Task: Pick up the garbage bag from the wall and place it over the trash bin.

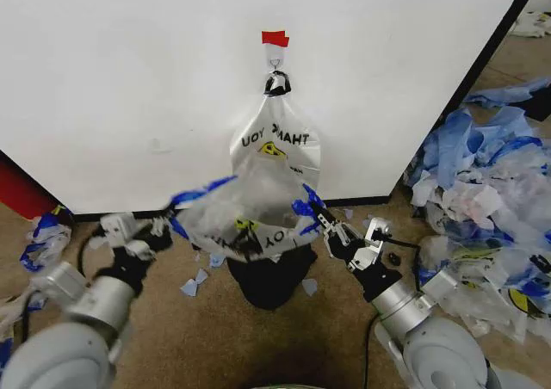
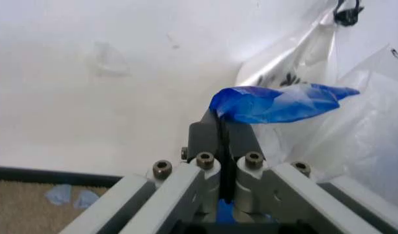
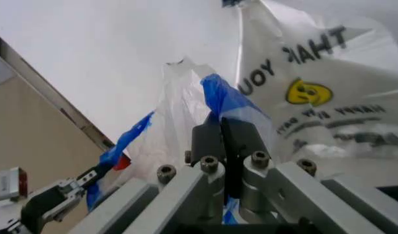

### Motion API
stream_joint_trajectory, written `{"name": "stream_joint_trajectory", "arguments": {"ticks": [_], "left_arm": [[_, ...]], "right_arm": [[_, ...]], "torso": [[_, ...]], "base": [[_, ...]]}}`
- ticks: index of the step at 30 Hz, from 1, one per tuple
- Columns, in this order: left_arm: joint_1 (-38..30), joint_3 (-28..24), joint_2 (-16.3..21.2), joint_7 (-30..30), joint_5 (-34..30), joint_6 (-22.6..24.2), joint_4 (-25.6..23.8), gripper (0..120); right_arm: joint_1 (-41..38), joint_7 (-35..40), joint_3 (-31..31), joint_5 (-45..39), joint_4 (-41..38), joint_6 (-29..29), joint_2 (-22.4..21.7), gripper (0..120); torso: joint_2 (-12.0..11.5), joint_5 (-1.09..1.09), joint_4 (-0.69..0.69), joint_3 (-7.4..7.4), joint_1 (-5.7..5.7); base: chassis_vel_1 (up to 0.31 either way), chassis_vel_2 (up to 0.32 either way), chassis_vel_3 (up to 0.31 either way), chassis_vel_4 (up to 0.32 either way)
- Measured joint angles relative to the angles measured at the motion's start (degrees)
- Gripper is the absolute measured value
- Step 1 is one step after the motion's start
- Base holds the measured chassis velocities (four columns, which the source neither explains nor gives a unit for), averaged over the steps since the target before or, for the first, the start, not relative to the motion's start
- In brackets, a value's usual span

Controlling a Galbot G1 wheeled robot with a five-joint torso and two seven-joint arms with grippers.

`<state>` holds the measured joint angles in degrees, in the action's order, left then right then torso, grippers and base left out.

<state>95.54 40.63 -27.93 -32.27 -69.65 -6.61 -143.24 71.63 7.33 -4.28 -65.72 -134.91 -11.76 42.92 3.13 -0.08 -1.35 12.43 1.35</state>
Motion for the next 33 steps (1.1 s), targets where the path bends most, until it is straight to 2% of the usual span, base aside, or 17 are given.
{"name": "stream_joint_trajectory", "arguments": {"ticks": [10, 14, 18, 24, 29, 33], "left_arm": [[0.63, 5.82, 1.72, -0.51, -4.07, 0.03, 0.0, 0], [0.04, 8.59, 2.64, -1.25, -7.58, -0.04, 0.0, 0], [0.19, 8.83, 2.48, -1.28, -8.56, -0.1, -0.01, 0], [1.2, 0.63, -3.81, -1.92, -8.98, 0.97, 0.02, 0], [1.68, -2.19, -5.51, -1.96, -8.85, 1.66, 0.02, 0], [2.09, -4.29, -6.52, -2.44, -8.43, 2.45, 0.02, 0]], "right_arm": [[-1.21, -4.0, -1.17, -0.46, -1.78, -1.33, -0.05, 0], [-1.7, -4.04, -2.67, -1.28, -2.96, -1.55, -0.57, 0], [-1.37, -3.97, -3.42, -1.4, -3.29, -1.5, -1.01, 0], [-0.21, -0.27, -3.32, 0.18, -3.15, -0.06, -0.65, 0], [0.45, 3.3, -3.28, 0.88, -2.68, 1.12, -0.96, 0], [1.97, 5.09, -1.99, 2.89, -0.19, 1.35, 0.61, 0]], "torso": [[0.0, 0.0, 0.0, 0.0, 0.0], [0.0, 0.02, -0.01, 0.0, 0.0], [0.0, 0.02, -0.01, 0.0, 0.0], [0.0, 0.0, 0.02, 0.0, 0.0], [0.0, 0.01, 0.0, 0.0, 0.0], [0.0, 0.02, -0.01, 0.0, 0.0]], "base": [[0.0, 0.0, 0.0, 0.0], [0.0, 0.0, 0.0, 0.0], [0.0, 0.0, 0.0, 0.0], [0.0, 0.0, 0.0, 0.0], [0.0, 0.0, 0.0, 0.0], [0.0, 0.0, 0.0, 0.0]]}}
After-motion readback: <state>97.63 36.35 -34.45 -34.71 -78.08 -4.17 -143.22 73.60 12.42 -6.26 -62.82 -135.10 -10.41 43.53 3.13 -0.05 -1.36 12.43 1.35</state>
